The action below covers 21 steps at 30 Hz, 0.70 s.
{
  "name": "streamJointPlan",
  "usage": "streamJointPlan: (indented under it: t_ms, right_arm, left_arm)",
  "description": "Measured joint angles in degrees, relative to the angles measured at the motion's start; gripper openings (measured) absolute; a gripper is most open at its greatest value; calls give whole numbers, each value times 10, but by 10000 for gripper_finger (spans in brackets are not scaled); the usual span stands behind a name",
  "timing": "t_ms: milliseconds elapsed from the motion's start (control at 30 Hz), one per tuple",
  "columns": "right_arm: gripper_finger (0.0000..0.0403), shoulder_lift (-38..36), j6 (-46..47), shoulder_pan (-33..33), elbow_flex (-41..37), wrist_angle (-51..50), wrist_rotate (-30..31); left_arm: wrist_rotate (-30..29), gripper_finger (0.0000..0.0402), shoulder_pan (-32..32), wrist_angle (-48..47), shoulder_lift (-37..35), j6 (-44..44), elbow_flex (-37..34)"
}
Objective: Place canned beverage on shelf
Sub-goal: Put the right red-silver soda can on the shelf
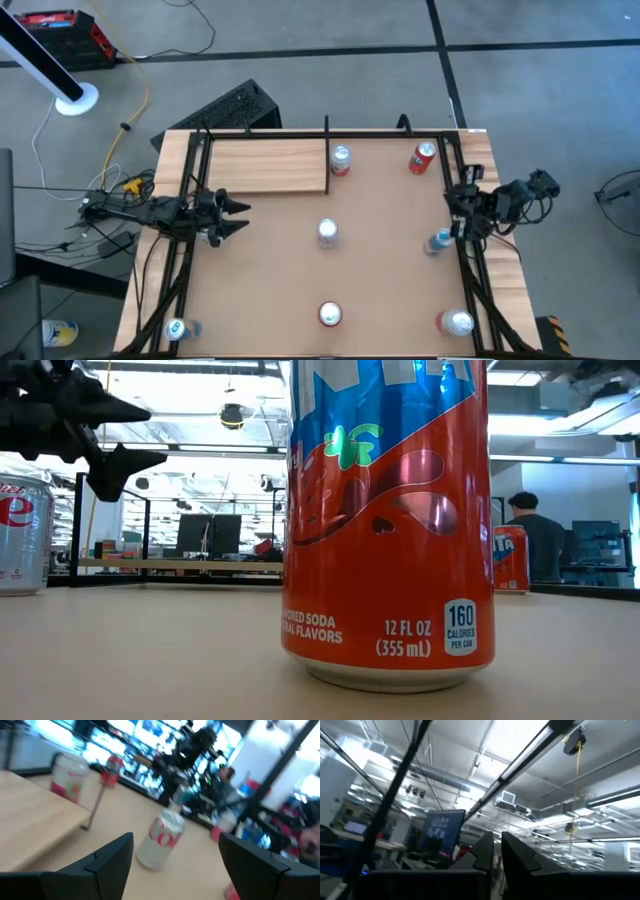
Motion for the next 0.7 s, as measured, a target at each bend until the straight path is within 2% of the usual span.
streamJointPlan:
  t_ms: [167,300,433,567,700]
  right_arm:
    - [49,54,29,-39,46,-24,-2]
    - [35,132,14,-74,65,2,-3]
    - [16,226,38,-113,99,37,-3]
    - [23,305,79,-149,135,25,-2]
    - [46,364,87,-166,151,20,-1]
  left_arm:
    - [-58,279,0,10,0,-8,0]
    - [-40,279,0,16,0,19,0]
    - [-37,279,0,38,0,37,0]
    - [-44,279,0,30,4,67,16]
    - [-54,279,0,-27,41,78,84]
